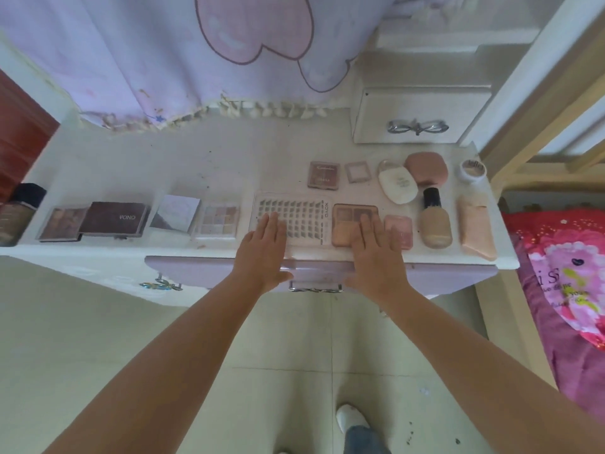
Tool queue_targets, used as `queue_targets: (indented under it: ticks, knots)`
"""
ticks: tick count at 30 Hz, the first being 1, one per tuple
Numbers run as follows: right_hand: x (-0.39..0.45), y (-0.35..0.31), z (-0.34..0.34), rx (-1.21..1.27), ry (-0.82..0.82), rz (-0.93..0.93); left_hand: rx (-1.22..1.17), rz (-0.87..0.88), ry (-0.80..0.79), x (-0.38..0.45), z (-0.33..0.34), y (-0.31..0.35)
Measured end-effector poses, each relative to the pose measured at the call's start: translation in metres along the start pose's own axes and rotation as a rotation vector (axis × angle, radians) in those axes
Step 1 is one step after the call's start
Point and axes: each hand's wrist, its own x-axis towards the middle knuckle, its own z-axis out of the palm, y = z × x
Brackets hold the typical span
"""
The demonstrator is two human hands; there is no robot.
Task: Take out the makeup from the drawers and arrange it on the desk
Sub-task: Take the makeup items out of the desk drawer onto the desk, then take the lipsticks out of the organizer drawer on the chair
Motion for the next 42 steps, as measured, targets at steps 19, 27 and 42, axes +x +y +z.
queue_targets:
  ticks: [19, 27, 42]
  knots:
    - [-0.207, -0.373, -0.123, -0.062, 0.305, -1.352, -0.394, -1.345, 0.285, -0.461, 0.021, -0.073]
    - [-0.551, -0.517, -0.049, -0.125, 0.258, -1.952, -0.329, -2.019, 0.136, -0.818, 0.095, 0.058]
    - [-0.967, -0.629, 0.154, -0.257, 0.042, -2.429, -0.599, -2.72, 0.056, -1.158, 0.283, 0.248]
